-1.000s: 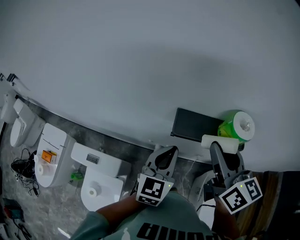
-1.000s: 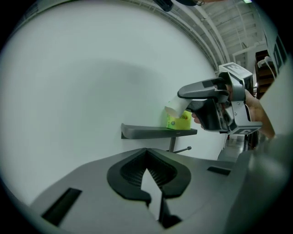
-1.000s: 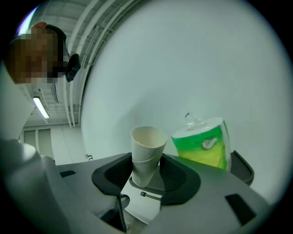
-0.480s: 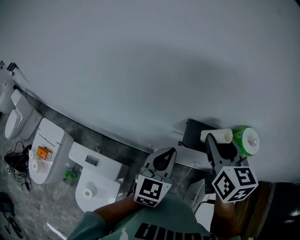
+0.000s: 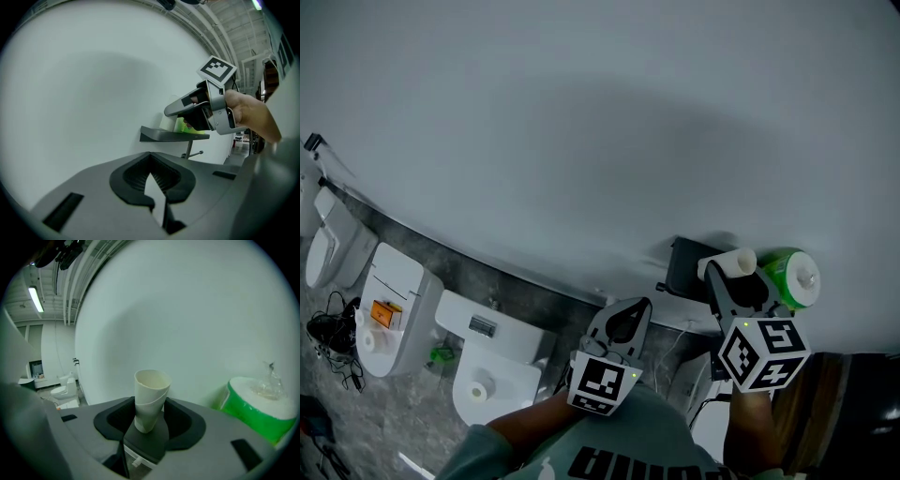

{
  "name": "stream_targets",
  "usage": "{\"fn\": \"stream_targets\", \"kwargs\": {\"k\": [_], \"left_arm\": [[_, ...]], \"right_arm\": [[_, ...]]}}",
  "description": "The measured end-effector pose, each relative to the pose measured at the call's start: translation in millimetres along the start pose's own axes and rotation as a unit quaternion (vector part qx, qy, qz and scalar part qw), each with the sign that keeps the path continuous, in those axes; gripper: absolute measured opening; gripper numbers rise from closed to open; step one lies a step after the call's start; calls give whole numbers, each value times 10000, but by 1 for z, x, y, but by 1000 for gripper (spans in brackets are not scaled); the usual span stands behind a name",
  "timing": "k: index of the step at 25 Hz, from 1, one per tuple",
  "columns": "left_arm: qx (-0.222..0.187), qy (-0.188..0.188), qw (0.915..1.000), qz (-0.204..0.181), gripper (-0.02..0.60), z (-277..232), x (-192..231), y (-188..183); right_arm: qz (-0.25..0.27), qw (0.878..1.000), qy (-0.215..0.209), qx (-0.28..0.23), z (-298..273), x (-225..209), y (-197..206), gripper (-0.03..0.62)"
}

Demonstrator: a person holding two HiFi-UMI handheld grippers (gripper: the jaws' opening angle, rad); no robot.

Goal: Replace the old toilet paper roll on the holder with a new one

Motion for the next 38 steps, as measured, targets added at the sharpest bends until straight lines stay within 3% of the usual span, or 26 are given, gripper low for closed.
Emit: {"fn": "stream_targets", "kwargs": {"k": [17,23,30,38], "left_arm": [[-41,50,10000,-26,4,10,-2,-3],[-54,234,9997,-37,5,10,-12,-4],[-42,482,9988,-98,5,8,-34,-5],[23,603,9979,-225,5,4,-63,-9]], "right_arm": [[-14,10000,-14,-85,1,1,-1,218],[-128,9987,233,-442,30,1,-2,225],[101,9937,433,-1025,75,11,11,224],[-158,9906,342,-1316,112,5,43,212]]}}
Point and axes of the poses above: the fingertips, and each gripper's own axes: z backward along the fingers, x to its left, y out of its underside, the point moved 6 cm from there along z, backward along the fingers, and after that the axes turned 6 degrees about -y, right-handed, at the moved point
